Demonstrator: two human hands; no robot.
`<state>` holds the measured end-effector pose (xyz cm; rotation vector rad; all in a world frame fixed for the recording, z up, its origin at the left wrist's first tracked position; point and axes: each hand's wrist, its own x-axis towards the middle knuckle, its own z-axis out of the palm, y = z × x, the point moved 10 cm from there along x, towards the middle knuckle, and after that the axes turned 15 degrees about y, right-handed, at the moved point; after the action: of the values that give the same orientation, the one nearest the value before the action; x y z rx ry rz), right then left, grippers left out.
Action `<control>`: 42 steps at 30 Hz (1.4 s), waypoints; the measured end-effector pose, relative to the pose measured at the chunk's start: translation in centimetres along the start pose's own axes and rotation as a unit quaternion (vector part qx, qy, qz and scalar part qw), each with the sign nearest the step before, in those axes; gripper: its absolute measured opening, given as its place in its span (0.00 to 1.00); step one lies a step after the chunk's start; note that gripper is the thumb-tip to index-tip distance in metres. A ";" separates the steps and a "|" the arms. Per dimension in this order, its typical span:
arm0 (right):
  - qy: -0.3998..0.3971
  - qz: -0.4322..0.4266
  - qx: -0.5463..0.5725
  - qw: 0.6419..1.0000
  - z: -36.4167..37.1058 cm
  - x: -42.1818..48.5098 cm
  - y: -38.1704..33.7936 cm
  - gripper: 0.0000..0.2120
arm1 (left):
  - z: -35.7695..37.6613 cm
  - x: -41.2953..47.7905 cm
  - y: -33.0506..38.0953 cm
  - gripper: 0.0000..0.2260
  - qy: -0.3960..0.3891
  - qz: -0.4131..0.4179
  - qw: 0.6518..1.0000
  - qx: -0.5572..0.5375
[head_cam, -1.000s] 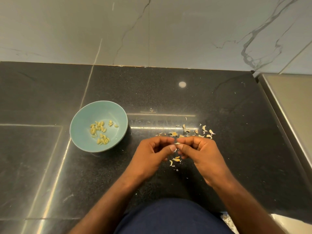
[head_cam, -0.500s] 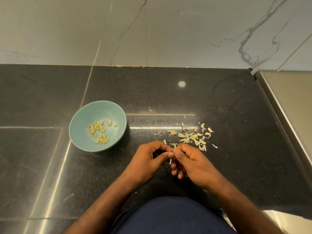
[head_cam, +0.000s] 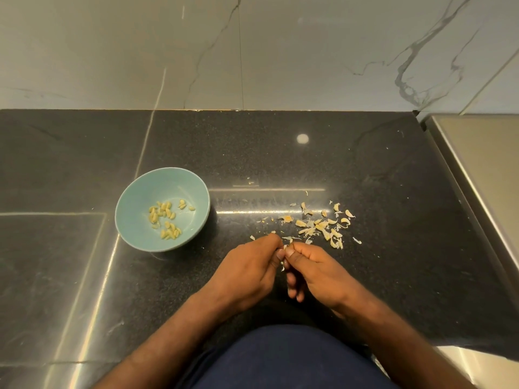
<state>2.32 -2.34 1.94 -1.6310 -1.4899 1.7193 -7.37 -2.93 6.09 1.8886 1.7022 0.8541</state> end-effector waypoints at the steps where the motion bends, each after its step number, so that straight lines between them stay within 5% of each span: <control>1: -0.003 0.003 0.005 1.000 0.1 0.0 0.1 0.14 | 0.0 0.1 0.2 0.12 0.000 0.005 1.000 0.009; 5: 0.021 -0.030 0.010 0.999 0.0 -0.2 -0.5 0.14 | -0.3 0.2 0.2 0.15 0.013 -0.028 0.998 -0.046; 8: 0.071 -0.141 -0.027 0.987 -0.6 -0.4 -2.3 0.14 | -0.4 0.5 -0.5 0.13 0.021 -0.117 0.984 -0.132; 11: 0.119 -0.308 -0.164 0.929 -1.0 -1.1 -4.2 0.11 | 0.0 0.2 -1.4 0.13 0.011 -0.230 0.949 -0.215; 14: 0.134 -0.373 -0.225 0.890 -1.0 -1.5 -4.9 0.07 | 0.3 -0.2 -1.6 0.13 -0.002 -0.291 0.918 -0.270; 18: 0.137 -0.332 -0.128 0.925 -1.7 -1.1 -5.7 0.12 | -0.4 0.1 -1.4 0.12 0.038 -0.296 0.903 -0.310; 26: 0.162 -0.177 0.059 0.969 -3.1 -0.7 -5.1 0.04 | -1.5 0.5 -1.0 0.11 0.092 -0.249 0.917 -0.299; 42: 0.105 -0.008 0.305 0.947 -1.8 -0.1 -3.0 0.08 | -2.3 0.7 -0.5 0.10 0.151 -0.196 0.920 -0.303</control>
<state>2.75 -0.42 4.89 -1.3957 -0.7570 1.6995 -9.28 -2.37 7.48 1.0043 1.6396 1.3542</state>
